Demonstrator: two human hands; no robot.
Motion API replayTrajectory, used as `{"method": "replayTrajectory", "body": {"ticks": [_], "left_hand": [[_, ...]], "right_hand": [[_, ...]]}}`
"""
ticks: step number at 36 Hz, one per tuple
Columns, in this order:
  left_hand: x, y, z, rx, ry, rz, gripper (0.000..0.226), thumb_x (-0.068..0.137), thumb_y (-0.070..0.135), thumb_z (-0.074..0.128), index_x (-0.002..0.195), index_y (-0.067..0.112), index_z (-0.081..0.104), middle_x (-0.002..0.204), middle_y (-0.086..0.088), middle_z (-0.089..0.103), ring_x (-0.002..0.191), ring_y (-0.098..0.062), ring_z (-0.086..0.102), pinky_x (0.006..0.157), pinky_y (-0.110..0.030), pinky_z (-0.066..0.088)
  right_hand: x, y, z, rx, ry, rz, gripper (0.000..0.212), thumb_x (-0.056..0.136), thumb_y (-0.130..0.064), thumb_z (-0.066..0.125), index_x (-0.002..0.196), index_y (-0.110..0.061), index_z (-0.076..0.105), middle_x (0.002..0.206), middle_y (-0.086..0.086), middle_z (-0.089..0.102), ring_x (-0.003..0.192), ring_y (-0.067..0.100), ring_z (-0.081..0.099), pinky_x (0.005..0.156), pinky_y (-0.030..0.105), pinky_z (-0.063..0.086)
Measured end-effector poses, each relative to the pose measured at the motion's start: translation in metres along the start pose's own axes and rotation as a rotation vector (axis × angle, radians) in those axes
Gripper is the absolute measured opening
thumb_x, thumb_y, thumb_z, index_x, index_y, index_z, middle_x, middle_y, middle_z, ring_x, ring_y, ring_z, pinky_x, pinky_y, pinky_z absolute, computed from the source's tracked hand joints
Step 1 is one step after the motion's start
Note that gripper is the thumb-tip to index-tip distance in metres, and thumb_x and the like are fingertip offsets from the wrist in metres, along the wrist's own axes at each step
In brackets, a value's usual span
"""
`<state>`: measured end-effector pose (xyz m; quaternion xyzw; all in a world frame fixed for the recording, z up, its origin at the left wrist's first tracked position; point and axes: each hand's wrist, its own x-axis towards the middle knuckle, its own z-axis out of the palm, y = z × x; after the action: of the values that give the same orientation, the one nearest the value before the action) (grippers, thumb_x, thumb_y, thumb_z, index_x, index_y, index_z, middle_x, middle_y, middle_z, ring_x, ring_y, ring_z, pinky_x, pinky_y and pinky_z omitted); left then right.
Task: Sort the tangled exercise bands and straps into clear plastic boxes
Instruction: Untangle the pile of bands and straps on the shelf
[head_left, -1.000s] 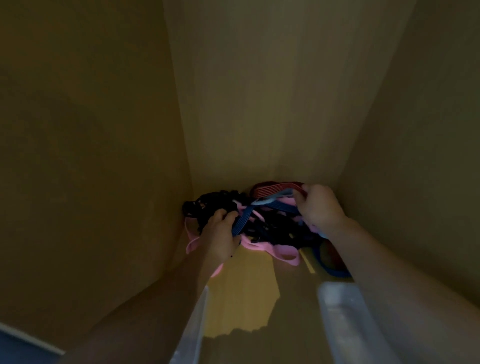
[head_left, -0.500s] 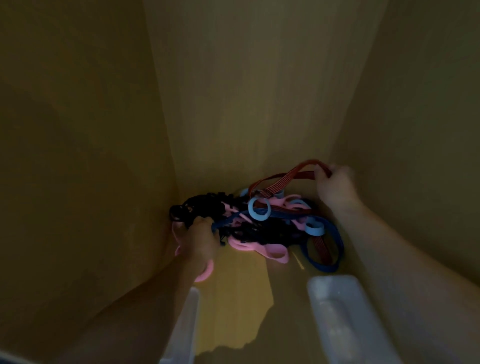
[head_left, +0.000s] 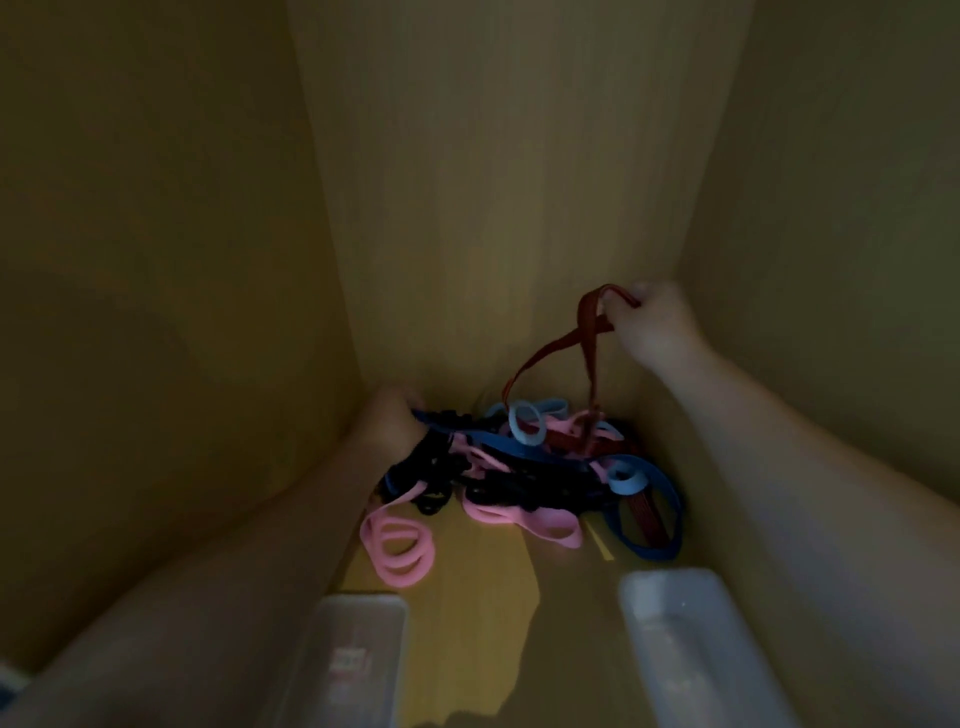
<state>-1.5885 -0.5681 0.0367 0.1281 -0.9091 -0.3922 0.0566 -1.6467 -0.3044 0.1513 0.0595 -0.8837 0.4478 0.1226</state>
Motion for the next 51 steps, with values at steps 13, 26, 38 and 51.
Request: {"method": "replayTrajectory", "body": {"ticks": [13,26,38,51], "left_hand": [[-0.015,0.087,0.002,-0.372,-0.142,0.331,0.033,0.09,0.03,0.065,0.118,0.022,0.049,0.107,0.01,0.061,0.101,-0.007,0.059,0.087,-0.02,0.047],[-0.019,0.077,-0.034,-0.165,-0.067,0.322,0.029,0.093,0.043,0.058,0.116,0.026,0.054,0.095,0.013,0.06,0.087,-0.004,0.058,0.069,-0.02,0.042],[-0.008,0.135,-0.029,-0.442,-0.05,0.359,0.012,0.091,0.02,0.065,0.101,0.012,0.063,0.089,0.008,0.064,0.085,-0.008,0.059,0.069,-0.009,0.045],[-0.001,0.152,-0.09,-0.494,0.052,0.315,0.02,0.102,0.029,0.042,0.115,0.015,0.051,0.096,0.0,0.066,0.077,-0.006,0.063,0.057,-0.014,0.043]], "right_hand": [[0.001,-0.05,0.023,-0.131,-0.15,-0.243,0.042,0.096,-0.035,0.055,0.08,0.001,0.067,0.072,0.018,0.066,0.062,0.024,0.057,0.055,0.029,0.041],[0.026,-0.081,-0.016,-0.194,-0.483,-0.33,0.024,0.073,-0.016,0.081,0.096,-0.016,0.072,0.095,0.005,0.071,0.085,0.014,0.061,0.082,0.028,0.051],[0.015,-0.14,-0.012,0.427,-0.497,-0.374,0.01,0.085,-0.004,0.069,0.09,-0.012,0.066,0.075,0.002,0.063,0.066,0.011,0.058,0.062,0.021,0.05],[-0.009,-0.036,0.037,0.046,-0.786,-0.099,0.019,0.089,-0.025,0.066,0.105,-0.028,0.058,0.106,-0.01,0.062,0.099,0.009,0.06,0.089,0.027,0.047]]}}
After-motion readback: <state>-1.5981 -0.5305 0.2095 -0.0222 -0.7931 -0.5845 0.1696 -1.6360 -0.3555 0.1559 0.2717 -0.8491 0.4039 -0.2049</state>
